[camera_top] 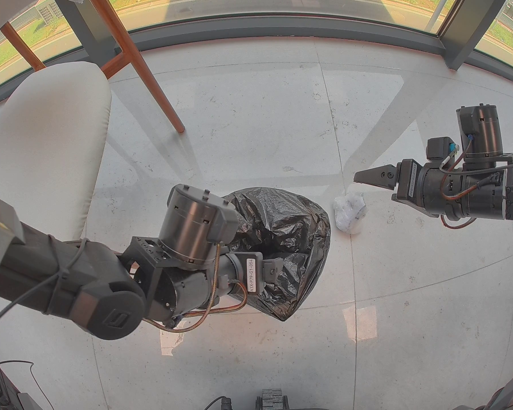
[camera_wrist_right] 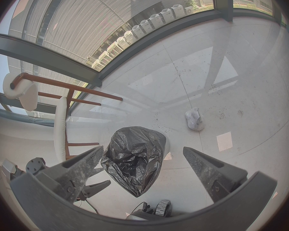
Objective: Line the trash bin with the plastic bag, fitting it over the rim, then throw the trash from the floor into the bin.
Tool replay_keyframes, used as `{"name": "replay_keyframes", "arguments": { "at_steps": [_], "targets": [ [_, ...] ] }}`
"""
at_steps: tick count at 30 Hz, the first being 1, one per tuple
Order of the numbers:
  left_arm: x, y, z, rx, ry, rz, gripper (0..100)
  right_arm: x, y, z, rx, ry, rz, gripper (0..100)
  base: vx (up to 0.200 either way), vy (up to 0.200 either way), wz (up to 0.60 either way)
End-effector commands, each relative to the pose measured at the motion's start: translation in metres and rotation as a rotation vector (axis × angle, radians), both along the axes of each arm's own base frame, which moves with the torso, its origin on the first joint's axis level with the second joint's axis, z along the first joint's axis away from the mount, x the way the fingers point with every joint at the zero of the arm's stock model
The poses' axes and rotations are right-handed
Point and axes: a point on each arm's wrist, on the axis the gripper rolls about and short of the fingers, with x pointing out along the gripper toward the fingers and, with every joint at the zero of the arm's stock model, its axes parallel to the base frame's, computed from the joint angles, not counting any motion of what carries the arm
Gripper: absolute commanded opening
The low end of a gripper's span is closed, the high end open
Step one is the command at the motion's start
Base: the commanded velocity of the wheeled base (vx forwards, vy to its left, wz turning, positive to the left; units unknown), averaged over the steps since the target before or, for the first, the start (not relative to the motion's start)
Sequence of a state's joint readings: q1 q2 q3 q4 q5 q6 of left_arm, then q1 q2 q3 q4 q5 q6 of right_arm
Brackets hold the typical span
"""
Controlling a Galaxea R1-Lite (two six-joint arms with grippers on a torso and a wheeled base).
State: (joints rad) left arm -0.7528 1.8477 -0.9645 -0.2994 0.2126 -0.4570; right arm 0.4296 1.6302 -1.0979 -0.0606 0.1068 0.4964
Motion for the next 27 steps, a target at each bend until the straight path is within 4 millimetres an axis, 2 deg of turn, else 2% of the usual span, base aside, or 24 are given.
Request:
{"name": "replay_keyframes", "arguments": {
  "at_steps": [1,7,10,21,24,27],
  "targets": [
    [-0.016,0.018,0.015,-0.056,0.061,0.114,100,0.000,-0.001,0.000,0.000,0.001,-0.001,100,0.000,0.000,0.00],
    [-0.021,0.022,0.004,-0.094,0.224,0.249,100,0.001,0.000,-0.002,-0.003,0.006,-0.003,100,0.000,0.000,0.00],
    [-0.019,0.020,0.000,-0.109,0.249,0.272,100,0.001,0.000,-0.003,-0.004,0.009,-0.003,100,0.000,0.000,0.00],
    [0.004,0.001,-0.034,-0.048,0.306,0.295,100,-0.003,-0.002,-0.006,-0.015,0.019,-0.012,100,0.000,0.000,0.00],
    [0.010,-0.003,-0.037,-0.050,0.305,0.298,100,-0.002,-0.002,-0.006,-0.014,0.016,-0.013,100,0.000,0.000,0.00],
    [0.028,0.000,-0.037,-0.070,0.295,0.338,100,-0.003,-0.003,-0.005,-0.015,0.014,-0.012,100,0.000,0.000,0.00]
  ]
}}
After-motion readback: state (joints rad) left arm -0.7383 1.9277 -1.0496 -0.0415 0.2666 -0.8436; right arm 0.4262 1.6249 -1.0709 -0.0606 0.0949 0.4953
